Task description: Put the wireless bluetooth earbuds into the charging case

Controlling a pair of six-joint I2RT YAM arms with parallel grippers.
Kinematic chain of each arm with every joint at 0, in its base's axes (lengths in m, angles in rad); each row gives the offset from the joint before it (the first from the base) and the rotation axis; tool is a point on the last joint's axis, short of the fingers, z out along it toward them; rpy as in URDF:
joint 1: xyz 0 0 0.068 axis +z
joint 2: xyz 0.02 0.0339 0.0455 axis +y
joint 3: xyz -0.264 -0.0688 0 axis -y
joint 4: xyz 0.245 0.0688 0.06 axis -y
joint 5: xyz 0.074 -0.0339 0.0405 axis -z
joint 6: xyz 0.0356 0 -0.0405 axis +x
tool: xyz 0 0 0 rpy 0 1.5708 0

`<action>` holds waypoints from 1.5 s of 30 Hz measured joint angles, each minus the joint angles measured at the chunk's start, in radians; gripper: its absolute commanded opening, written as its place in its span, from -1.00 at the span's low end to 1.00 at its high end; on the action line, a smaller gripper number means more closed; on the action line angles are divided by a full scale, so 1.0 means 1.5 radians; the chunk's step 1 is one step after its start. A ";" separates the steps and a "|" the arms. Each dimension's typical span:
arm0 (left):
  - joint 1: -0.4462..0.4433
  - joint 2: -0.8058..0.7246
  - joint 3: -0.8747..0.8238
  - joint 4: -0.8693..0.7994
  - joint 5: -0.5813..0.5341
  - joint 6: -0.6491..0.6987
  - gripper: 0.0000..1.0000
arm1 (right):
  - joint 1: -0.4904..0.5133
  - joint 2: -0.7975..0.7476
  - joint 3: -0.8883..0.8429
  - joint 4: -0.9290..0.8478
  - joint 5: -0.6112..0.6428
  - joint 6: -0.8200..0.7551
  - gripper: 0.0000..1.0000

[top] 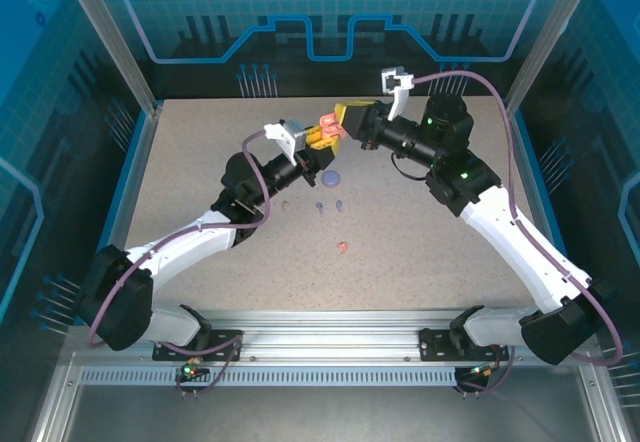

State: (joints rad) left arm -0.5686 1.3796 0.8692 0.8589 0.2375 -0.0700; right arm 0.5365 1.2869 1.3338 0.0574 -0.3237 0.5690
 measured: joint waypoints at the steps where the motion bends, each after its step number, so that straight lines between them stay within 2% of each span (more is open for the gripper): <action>1: 0.000 0.000 0.000 -0.001 0.003 0.000 -1.00 | 0.001 0.000 -0.007 0.011 -0.004 -0.003 -0.61; 14: -0.003 -0.013 0.000 -0.011 0.022 -0.005 -1.00 | 0.014 -0.001 -0.060 0.104 -0.035 -0.018 -0.62; 21: -0.003 -0.022 0.000 -0.012 0.022 -0.007 -1.00 | 0.015 -0.003 -0.092 0.117 -0.035 -0.018 -0.63; 45: -0.007 -0.030 0.005 -0.025 0.022 -0.006 -1.00 | 0.027 0.003 -0.093 0.150 -0.034 -0.018 -0.64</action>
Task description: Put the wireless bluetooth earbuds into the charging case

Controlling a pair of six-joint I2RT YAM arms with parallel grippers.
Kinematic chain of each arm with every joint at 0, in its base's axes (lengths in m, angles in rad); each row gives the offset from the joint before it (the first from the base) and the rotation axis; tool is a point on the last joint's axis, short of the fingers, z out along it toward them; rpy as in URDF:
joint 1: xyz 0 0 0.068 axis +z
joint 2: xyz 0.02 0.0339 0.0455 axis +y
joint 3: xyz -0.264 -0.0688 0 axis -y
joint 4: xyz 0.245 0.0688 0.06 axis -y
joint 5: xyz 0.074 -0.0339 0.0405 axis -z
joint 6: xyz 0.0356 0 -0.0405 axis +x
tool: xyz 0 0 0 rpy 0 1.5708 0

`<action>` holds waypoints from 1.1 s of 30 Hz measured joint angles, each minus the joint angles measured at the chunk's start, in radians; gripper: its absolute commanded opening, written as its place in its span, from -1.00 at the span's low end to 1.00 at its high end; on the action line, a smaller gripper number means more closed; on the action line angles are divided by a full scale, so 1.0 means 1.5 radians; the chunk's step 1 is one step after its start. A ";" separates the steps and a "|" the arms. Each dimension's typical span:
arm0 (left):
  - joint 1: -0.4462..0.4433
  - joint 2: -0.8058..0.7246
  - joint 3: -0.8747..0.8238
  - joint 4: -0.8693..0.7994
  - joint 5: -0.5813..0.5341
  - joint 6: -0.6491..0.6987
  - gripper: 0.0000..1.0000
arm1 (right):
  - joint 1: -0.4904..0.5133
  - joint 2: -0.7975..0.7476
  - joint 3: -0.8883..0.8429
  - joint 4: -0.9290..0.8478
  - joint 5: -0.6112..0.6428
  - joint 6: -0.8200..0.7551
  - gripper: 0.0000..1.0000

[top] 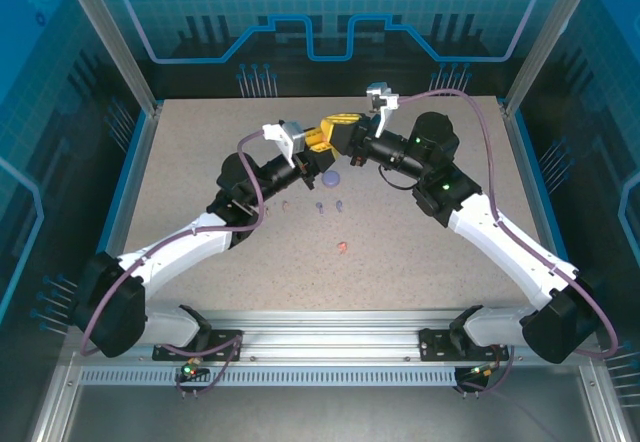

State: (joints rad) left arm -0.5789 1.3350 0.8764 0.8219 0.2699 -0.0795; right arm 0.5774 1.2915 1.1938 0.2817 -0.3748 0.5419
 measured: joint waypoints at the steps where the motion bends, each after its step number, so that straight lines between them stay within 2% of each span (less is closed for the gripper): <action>1: 0.000 -0.001 0.000 -0.002 0.000 0.000 -1.00 | 0.000 0.000 -0.001 0.001 0.001 -0.001 -0.64; 27: 0.000 -0.006 0.000 -0.034 -0.002 0.002 -1.00 | 0.001 -0.021 -0.042 -0.001 0.012 -0.049 -0.66; 33: -0.001 -0.006 0.000 -0.036 -0.003 0.002 -1.00 | 0.001 -0.024 -0.046 0.000 0.012 -0.051 -0.52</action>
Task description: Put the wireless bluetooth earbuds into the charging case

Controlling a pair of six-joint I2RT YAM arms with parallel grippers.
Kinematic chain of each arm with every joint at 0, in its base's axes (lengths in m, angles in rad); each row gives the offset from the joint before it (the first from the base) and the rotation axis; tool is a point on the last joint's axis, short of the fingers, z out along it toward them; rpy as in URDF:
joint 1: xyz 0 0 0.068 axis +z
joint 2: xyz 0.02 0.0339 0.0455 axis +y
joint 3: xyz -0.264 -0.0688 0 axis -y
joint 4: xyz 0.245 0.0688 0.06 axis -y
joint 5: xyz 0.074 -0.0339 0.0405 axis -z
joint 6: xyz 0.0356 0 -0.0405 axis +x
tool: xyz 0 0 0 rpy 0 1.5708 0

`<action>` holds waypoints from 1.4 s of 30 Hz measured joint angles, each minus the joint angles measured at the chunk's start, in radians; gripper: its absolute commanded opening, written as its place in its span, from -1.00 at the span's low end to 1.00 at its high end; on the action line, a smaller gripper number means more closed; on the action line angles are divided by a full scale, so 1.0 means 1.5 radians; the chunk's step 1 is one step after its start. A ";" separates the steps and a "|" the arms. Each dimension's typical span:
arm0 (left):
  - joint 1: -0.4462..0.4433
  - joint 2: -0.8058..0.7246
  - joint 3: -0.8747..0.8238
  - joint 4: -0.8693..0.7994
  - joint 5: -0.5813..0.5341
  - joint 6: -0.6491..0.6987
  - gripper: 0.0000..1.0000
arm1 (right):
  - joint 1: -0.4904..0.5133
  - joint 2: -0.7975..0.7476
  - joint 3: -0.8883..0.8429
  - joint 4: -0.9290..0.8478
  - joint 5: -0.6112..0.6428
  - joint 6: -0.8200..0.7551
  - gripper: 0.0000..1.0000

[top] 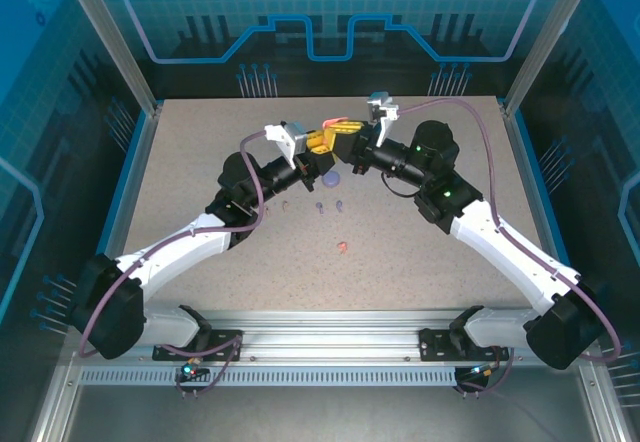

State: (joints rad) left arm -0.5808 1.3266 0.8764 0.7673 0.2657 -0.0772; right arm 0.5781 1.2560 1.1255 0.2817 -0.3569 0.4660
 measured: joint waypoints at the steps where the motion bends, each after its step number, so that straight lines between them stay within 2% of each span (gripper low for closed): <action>1: 0.000 0.000 0.000 0.000 -0.002 0.000 -1.00 | 0.000 0.000 0.000 0.000 0.000 -0.001 -0.47; 4: 0.000 0.000 0.000 -0.001 -0.006 0.000 -1.00 | 0.000 0.000 0.000 0.000 0.001 -0.002 -0.33; 10: 0.000 0.000 0.000 -0.002 -0.012 0.000 -1.00 | 0.003 0.000 0.002 -0.002 0.006 0.003 -0.19; 14: 0.000 -0.003 0.000 0.001 -0.022 -0.001 -1.00 | 0.002 0.001 0.014 -0.016 0.011 0.010 0.10; 23: 0.000 -0.015 -0.001 0.021 -0.025 -0.002 -1.00 | 0.002 0.021 0.053 -0.028 0.033 0.024 0.21; 31: 0.000 -0.015 -0.005 0.021 -0.039 -0.003 -1.00 | 0.003 0.036 0.067 -0.033 0.039 0.038 0.24; 38: -0.008 -0.021 -0.035 0.033 -0.080 -0.002 -1.00 | -0.017 0.014 0.061 -0.087 0.073 0.062 0.55; 42: -0.009 -0.039 -0.069 0.036 -0.114 -0.002 -1.00 | -0.054 -0.038 0.023 -0.140 0.114 0.091 0.59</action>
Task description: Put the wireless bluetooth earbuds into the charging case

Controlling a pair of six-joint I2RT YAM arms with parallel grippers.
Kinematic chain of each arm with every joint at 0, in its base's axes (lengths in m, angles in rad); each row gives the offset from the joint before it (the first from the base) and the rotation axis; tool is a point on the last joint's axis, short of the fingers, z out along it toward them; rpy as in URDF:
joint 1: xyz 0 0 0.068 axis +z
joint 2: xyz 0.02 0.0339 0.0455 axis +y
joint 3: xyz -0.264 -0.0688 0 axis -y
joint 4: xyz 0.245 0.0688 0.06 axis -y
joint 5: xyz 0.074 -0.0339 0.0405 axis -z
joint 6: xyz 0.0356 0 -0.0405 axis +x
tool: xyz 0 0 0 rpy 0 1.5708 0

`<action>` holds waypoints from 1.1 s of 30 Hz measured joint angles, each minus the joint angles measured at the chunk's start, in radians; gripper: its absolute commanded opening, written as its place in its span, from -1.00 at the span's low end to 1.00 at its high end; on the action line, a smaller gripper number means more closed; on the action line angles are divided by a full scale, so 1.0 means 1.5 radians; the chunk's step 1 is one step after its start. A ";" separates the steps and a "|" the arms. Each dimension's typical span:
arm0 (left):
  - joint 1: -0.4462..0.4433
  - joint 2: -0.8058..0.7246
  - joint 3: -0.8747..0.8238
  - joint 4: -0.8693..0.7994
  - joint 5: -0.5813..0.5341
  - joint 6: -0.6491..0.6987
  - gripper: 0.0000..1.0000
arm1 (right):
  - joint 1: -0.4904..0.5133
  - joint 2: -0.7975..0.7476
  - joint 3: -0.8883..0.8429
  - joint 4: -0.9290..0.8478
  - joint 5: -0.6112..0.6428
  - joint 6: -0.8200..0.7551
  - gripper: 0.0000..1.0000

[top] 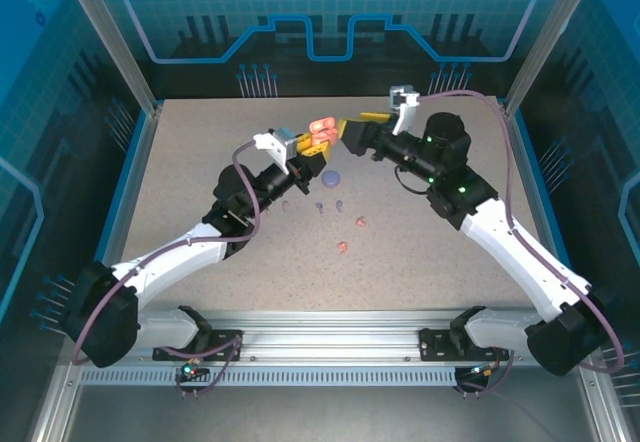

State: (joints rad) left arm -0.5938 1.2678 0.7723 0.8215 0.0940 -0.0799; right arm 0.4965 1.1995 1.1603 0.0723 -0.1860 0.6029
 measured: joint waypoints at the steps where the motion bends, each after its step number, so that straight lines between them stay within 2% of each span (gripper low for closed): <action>1: 0.000 -0.003 -0.004 0.000 -0.006 0.000 -1.00 | -0.008 -0.012 -0.010 -0.016 0.010 0.007 0.60; 6: 0.000 -0.015 -0.017 0.005 -0.014 0.002 -1.00 | -0.033 -0.030 -0.045 -0.102 0.052 0.046 0.60; 17: 0.000 -0.017 -0.042 0.036 0.009 0.003 -1.00 | -0.035 0.006 -0.067 -0.253 0.072 0.126 0.59; 24: 0.000 -0.017 -0.043 0.047 0.013 0.007 -1.00 | -0.035 -0.006 -0.067 -0.219 0.019 0.200 0.60; 33: 0.000 -0.002 -0.046 0.091 0.012 0.004 -1.00 | -0.018 -0.009 -0.067 -0.046 -0.062 0.338 0.64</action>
State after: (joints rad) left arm -0.5941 1.2652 0.7040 0.9577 0.1120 -0.0734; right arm 0.4698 1.1862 1.0603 0.0032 -0.2787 1.1099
